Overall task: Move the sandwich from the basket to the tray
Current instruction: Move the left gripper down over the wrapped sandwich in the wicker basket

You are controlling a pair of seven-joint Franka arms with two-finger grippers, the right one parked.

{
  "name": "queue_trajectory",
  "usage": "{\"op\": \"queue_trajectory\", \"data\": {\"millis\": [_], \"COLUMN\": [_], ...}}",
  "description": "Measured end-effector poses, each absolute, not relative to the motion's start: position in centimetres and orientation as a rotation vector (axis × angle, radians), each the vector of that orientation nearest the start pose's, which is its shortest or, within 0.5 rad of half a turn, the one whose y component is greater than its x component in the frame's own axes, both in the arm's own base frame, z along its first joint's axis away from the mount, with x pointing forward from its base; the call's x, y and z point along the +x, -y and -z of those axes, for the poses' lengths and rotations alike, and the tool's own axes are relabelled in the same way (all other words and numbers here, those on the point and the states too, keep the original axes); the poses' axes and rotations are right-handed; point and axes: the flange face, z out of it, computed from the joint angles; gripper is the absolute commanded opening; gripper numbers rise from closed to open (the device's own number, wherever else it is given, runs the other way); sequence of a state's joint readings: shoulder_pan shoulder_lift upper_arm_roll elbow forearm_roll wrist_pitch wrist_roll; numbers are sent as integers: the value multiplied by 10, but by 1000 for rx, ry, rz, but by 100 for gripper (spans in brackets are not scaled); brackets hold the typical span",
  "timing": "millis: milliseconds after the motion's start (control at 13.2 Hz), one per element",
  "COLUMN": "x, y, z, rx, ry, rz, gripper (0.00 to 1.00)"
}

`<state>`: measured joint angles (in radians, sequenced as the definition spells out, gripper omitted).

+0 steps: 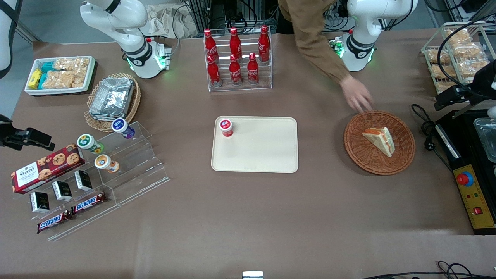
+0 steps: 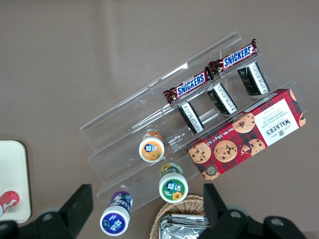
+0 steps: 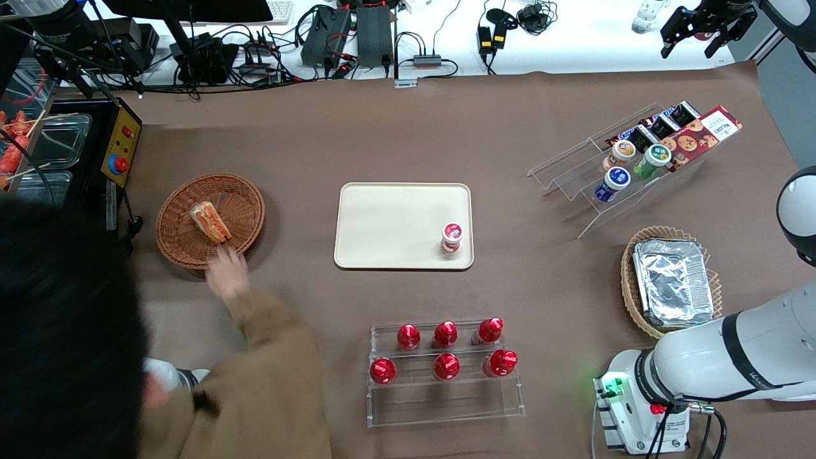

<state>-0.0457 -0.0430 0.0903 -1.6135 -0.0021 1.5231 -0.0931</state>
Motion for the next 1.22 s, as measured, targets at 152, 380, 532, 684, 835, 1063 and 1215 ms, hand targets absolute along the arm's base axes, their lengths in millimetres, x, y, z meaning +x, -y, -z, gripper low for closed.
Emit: {"op": "queue_trajectory", "data": {"millis": [152,380,532,684,835,1063,1215], "x": [535,541,545,546,538,510,499], "y": [-24,-20,-15,-16,-17,-13,-9], "z": [-622,-611,-593,-556,-501,-412,-375], "rx": [-3137,-3083,-3019,-2977,-2938,-2871,-2836], "ry": [219,551,759,858,980,1147,1220], "rz": [-89,-120,-171,-203,-153,-78,-80], "gripper": [100,100,100,100,100,100,100]}}
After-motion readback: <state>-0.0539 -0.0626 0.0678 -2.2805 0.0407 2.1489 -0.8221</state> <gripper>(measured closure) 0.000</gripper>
